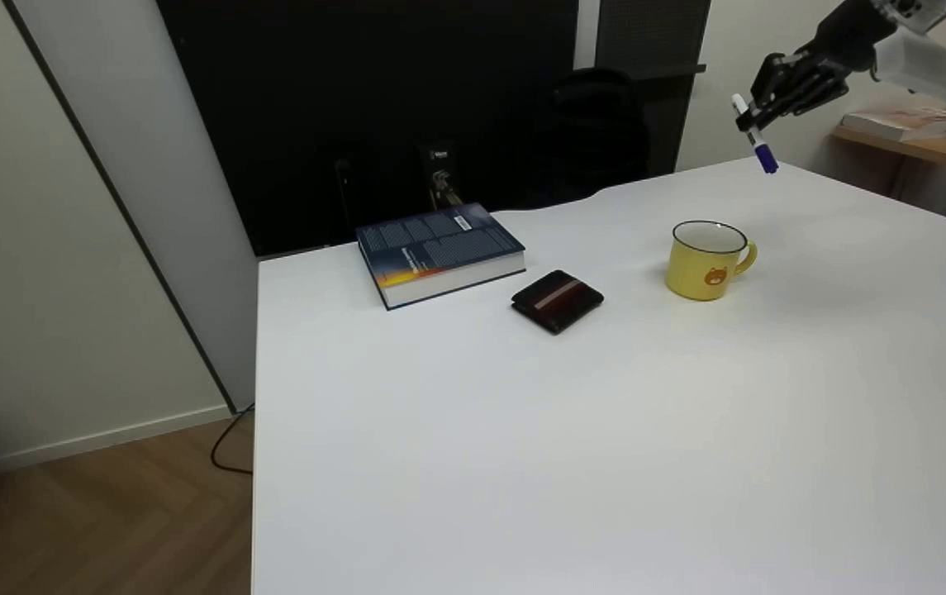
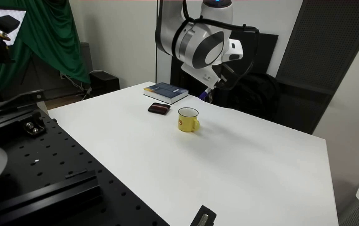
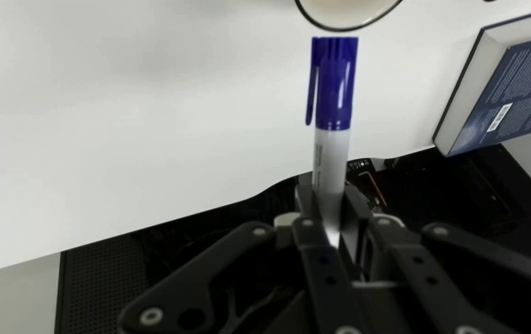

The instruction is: Put the marker in the cup

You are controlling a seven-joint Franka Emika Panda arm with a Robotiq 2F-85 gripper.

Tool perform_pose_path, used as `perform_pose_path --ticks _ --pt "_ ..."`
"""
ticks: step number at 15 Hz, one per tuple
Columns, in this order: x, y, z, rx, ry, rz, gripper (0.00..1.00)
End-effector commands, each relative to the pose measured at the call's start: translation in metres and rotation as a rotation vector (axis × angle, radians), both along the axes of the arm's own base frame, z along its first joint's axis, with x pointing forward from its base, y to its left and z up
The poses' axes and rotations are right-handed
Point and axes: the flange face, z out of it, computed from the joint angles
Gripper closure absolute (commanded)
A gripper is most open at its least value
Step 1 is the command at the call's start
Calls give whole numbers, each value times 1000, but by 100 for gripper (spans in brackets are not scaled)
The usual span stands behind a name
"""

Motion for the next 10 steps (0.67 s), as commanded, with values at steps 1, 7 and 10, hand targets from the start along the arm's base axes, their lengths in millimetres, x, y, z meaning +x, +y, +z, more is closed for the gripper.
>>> perform_pose_path --ticks 1,7,10 --pt "-20 1 -5 37 31 11 96" --pt "-53 23 -31 128 112 9 96" --pt "-68 33 -48 140 157 19 96"
